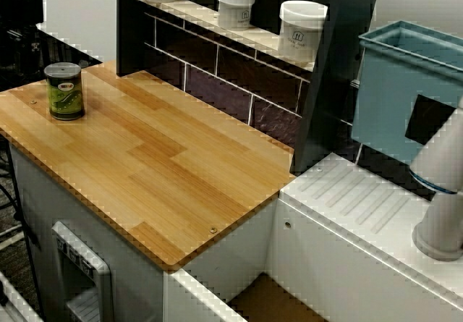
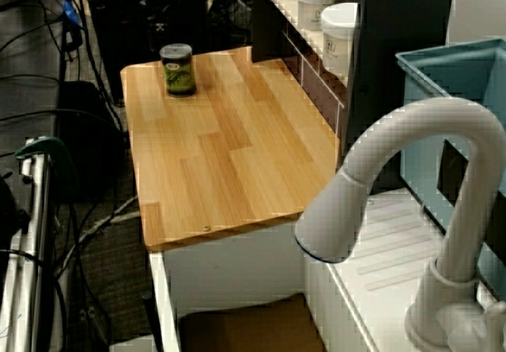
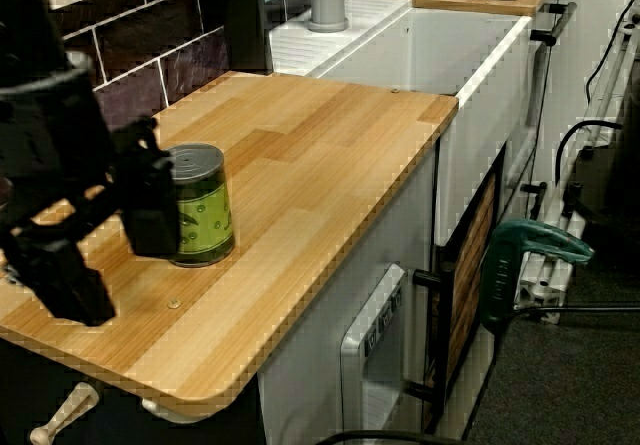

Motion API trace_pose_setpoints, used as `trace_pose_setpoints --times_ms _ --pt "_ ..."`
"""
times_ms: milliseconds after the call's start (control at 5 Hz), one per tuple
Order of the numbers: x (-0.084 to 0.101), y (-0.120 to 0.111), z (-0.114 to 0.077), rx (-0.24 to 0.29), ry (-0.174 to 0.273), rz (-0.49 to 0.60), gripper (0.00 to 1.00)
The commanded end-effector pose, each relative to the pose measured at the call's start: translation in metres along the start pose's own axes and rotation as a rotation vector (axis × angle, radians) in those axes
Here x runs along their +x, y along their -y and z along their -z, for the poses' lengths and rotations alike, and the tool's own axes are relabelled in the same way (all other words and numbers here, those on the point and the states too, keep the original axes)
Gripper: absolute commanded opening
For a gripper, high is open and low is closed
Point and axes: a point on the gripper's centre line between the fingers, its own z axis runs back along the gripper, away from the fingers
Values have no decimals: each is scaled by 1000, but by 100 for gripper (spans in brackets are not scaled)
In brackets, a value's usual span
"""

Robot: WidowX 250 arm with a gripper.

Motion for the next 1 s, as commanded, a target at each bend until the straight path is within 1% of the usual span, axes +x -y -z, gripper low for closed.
trace_pose_setpoints --times_ms 0,200,400,600,800 --pt "18 9 -20 21 40 5 100" --pt "18 16 -13 24 22 20 100" --pt "8 34 -12 18 17 55 100" --pt "4 55 -11 18 -14 72 100" --pt "9 74 -15 -24 -32 53 100"
